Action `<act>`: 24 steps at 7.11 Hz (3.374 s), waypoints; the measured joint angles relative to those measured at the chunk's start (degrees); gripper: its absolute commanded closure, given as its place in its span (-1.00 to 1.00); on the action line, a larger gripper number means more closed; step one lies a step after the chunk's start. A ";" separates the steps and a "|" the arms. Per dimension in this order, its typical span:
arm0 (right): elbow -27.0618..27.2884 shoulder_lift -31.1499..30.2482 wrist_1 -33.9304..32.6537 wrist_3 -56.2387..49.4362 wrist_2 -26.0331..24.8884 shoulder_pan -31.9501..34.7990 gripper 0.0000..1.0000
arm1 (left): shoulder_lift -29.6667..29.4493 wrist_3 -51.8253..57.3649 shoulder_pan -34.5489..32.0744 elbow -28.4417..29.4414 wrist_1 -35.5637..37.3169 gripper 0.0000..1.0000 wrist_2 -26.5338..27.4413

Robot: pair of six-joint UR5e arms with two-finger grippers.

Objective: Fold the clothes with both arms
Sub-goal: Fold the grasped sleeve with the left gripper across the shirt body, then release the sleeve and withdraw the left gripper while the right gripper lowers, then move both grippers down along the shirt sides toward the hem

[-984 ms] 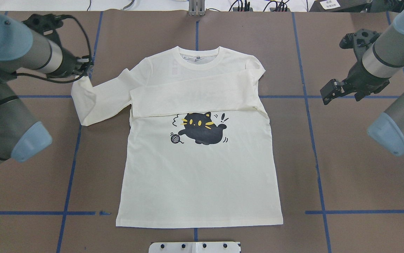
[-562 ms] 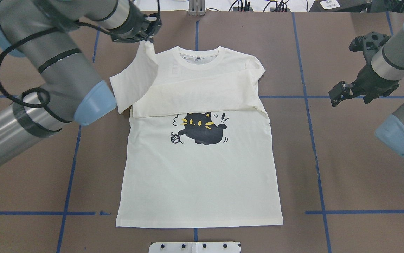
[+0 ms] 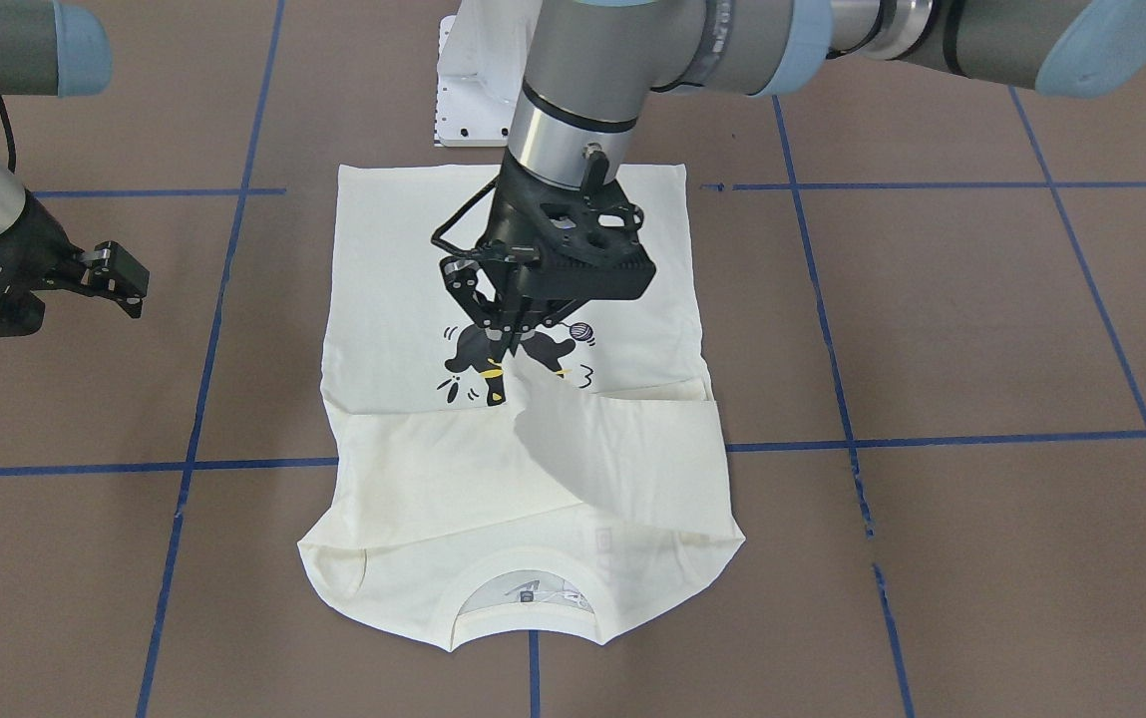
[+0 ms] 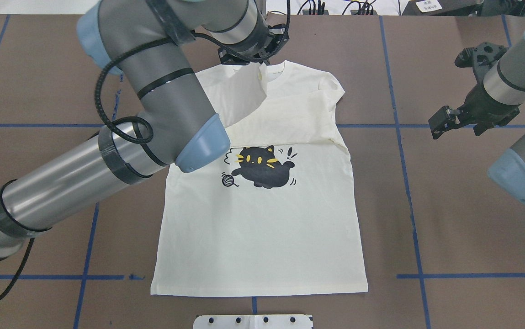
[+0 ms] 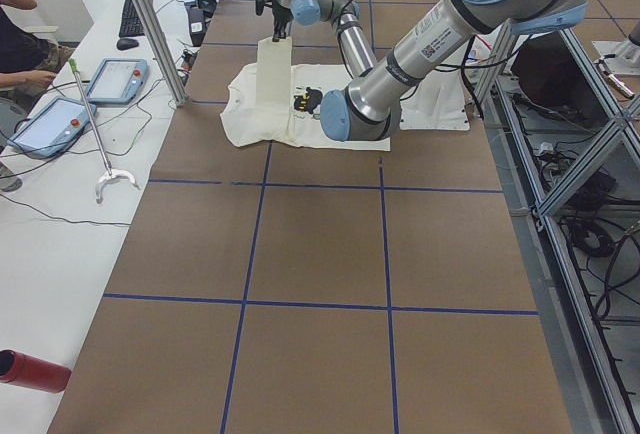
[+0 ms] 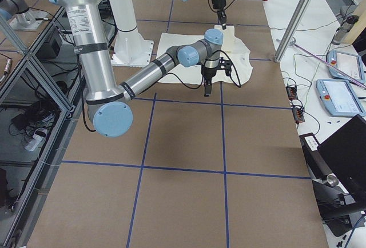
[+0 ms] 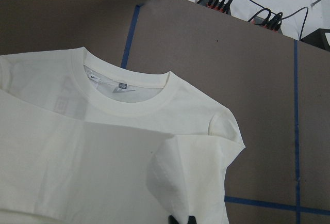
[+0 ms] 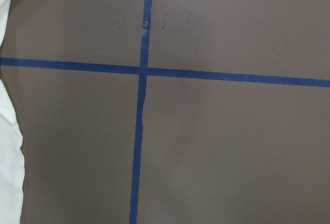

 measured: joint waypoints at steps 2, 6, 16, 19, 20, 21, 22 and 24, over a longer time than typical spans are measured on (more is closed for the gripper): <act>-0.04 0.00 0.00 0.02 0.03 -0.06 -1.00 | -4.34 -3.23 1.98 10.86 -5.85 1.00 2.06; -0.93 0.72 0.12 0.16 0.21 -0.11 -1.00 | -13.36 -11.96 7.81 33.36 -21.81 -1.00 10.45; 1.59 -0.65 22.10 36.32 -16.18 -26.61 -1.00 | 39.31 12.77 5.03 -34.70 1.89 -1.00 -0.44; 4.84 -8.09 28.39 48.62 -26.96 -40.84 -1.00 | 44.51 13.99 5.02 -44.16 8.49 -1.00 -0.50; 5.30 -9.60 28.57 51.11 -28.49 -43.80 -1.00 | 44.90 14.01 5.09 -44.26 8.75 -1.00 -0.39; 5.60 -10.49 28.62 53.10 -29.79 -46.16 -0.99 | 45.10 14.00 5.15 -44.24 8.82 -1.00 -0.31; 5.78 -11.02 28.64 54.48 -30.59 -47.75 -0.86 | 45.14 13.99 5.18 -44.23 8.85 -1.00 -0.27; 6.18 -11.31 28.60 55.64 -31.00 -48.80 0.11 | 45.01 13.98 5.20 -44.22 8.86 -1.00 -0.25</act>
